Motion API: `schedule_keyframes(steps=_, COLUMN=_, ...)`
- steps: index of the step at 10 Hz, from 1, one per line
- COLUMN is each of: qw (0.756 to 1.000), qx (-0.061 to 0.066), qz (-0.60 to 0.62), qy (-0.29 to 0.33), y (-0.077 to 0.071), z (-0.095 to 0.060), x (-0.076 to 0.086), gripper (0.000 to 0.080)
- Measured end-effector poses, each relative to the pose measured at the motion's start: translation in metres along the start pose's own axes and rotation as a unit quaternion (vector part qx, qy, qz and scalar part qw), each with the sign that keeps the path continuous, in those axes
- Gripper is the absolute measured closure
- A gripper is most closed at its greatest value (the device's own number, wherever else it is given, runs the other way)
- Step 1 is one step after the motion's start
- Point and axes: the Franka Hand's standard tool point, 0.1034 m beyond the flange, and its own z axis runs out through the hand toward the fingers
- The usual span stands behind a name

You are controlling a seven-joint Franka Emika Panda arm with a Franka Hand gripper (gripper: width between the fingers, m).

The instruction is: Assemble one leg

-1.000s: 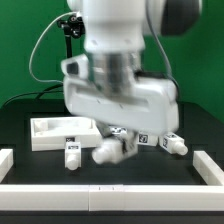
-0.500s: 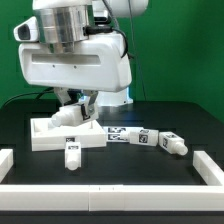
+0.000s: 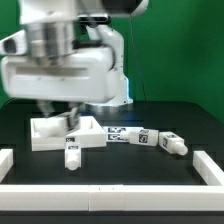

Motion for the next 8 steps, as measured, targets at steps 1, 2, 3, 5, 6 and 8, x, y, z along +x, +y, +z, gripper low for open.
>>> schedule_keyframes(steps=1, qw=1.000, qx=-0.008, qz=-0.007, qy=0.013, y=0.011, z=0.015, x=0.005, gripper=0.0517)
schedule_keyframes(steps=2, qw=0.999, qx=-0.018, qz=-0.011, qy=0.024, y=0.017, z=0.036, x=0.008, gripper=0.0517)
schedule_keyframes(steps=3, qw=0.999, qx=-0.024, qz=-0.014, qy=0.024, y=0.017, z=0.049, x=0.007, gripper=0.0517)
schedule_keyframes(steps=5, qw=0.999, qx=-0.028, qz=-0.019, qy=0.028, y=0.017, z=0.059, x=0.006, gripper=0.0517)
schedule_keyframes(steps=6, qw=0.999, qx=-0.028, qz=-0.019, qy=0.029, y=0.018, z=0.058, x=0.007, gripper=0.0517)
schedule_keyframes(steps=8, qw=0.999, qx=-0.028, qz=-0.019, qy=0.028, y=0.017, z=0.058, x=0.006, gripper=0.0464)
